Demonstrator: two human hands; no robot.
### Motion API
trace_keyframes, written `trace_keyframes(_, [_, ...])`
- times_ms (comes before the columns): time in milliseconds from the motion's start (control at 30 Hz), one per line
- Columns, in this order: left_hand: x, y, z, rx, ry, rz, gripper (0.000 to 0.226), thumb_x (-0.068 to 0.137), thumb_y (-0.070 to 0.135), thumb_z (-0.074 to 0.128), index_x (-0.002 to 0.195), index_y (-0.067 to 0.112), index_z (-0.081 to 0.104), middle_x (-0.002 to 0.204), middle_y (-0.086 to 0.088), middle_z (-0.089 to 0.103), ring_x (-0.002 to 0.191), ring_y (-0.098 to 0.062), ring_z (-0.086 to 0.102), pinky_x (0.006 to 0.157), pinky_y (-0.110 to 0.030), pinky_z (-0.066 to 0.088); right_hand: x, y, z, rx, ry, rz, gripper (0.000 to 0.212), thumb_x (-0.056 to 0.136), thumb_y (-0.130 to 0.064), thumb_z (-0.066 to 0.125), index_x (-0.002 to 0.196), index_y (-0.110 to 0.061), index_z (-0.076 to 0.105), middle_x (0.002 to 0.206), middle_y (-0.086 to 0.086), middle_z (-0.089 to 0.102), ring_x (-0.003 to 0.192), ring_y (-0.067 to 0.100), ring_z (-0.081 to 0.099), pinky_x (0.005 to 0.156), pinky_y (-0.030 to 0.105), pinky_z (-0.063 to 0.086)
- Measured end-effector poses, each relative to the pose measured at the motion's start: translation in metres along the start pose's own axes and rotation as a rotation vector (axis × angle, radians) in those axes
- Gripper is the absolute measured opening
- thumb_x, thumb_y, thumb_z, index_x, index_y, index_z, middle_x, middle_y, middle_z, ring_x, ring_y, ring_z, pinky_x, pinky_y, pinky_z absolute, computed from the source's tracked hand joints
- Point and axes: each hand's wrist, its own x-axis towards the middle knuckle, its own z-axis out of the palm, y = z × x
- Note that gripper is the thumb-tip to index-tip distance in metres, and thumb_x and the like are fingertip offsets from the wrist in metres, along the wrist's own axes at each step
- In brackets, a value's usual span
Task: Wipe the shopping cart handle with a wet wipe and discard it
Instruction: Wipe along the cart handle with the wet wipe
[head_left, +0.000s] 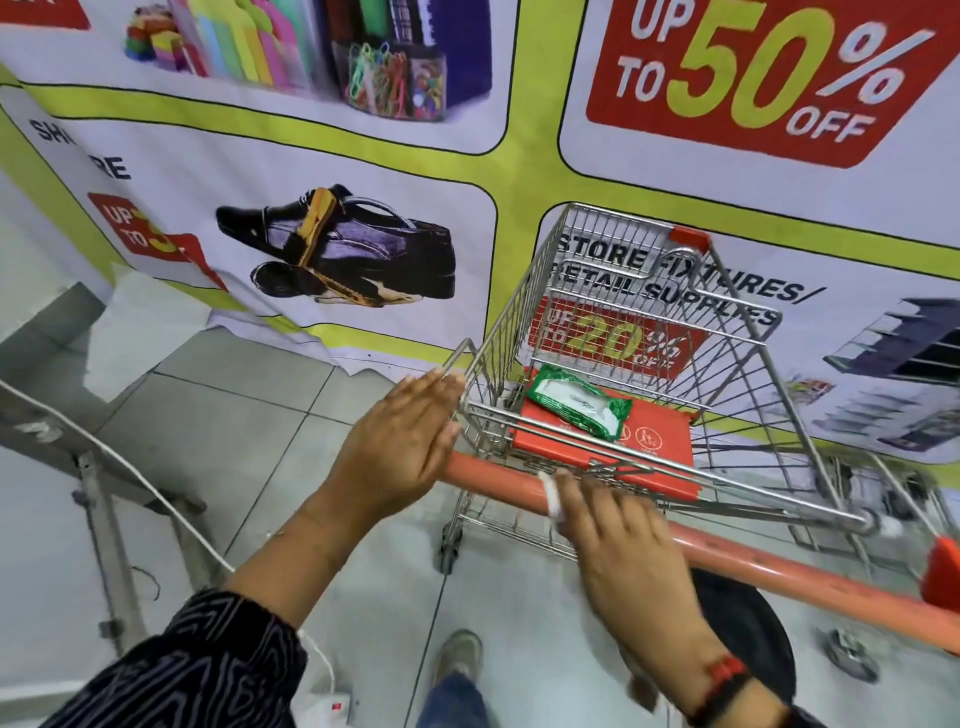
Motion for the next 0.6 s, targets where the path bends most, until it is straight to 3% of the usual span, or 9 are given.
trace_keyframes(67, [-0.008, -0.002, 0.003, 0.038, -0.002, 0.032, 0.057, 0.095, 0.034, 0.01, 0.126, -0.001, 0.044, 0.128, -0.019, 0.054, 0.121, -0.033, 0.046, 0.107, -0.039, 0.028, -0.012, 0.011, 0.0, -0.004, -0.009, 0.045, 0.048, 0.073, -0.018, 0.034, 0.118, -0.006, 0.044, 0.085, 0.01, 0.071, 0.067, 0.027, 0.064, 0.071, 0.037, 0.053])
trace_keyframes(167, [-0.007, 0.002, 0.004, -0.002, 0.047, 0.012, 0.054, 0.096, 0.031, 0.011, 0.127, -0.001, 0.041, 0.132, -0.021, 0.049, 0.126, -0.031, 0.035, 0.112, -0.028, 0.015, -0.001, -0.008, -0.001, 0.051, 0.028, 0.079, 0.046, 0.073, -0.013, 0.031, 0.117, -0.006, 0.045, 0.085, 0.011, 0.071, 0.068, 0.027, 0.064, 0.068, 0.037, 0.057])
trace_keyframes(367, [-0.01, 0.003, 0.005, 0.09, 0.064, 0.013, 0.049, 0.096, 0.024, 0.015, 0.124, -0.003, 0.044, 0.127, -0.024, 0.052, 0.122, -0.032, 0.04, 0.111, -0.023, 0.016, 0.038, -0.058, 0.005, 0.001, 0.092, -0.034, 0.046, 0.073, -0.02, 0.029, 0.117, -0.011, 0.04, 0.092, 0.001, 0.072, 0.072, 0.019, 0.065, 0.068, 0.028, 0.054])
trace_keyframes(533, [-0.01, 0.004, 0.006, 0.118, 0.063, 0.022, 0.05, 0.096, 0.023, 0.013, 0.122, -0.005, 0.046, 0.123, -0.027, 0.055, 0.114, -0.038, 0.052, 0.11, -0.025, 0.016, -0.011, 0.012, 0.006, -0.054, 0.074, 0.043, 0.047, 0.073, -0.022, 0.035, 0.117, -0.009, 0.041, 0.086, 0.004, 0.072, 0.072, 0.022, 0.061, 0.068, 0.031, 0.051])
trace_keyframes(600, [-0.01, 0.004, 0.007, 0.121, 0.089, 0.014, 0.051, 0.096, 0.023, 0.013, 0.121, -0.006, 0.047, 0.122, -0.028, 0.055, 0.112, -0.041, 0.053, 0.11, -0.026, 0.018, -0.048, 0.058, 0.009, -0.098, 0.123, 0.078, 0.045, 0.073, -0.021, 0.035, 0.115, -0.006, 0.044, 0.081, 0.013, 0.071, 0.077, 0.028, 0.046, 0.073, 0.039, 0.04])
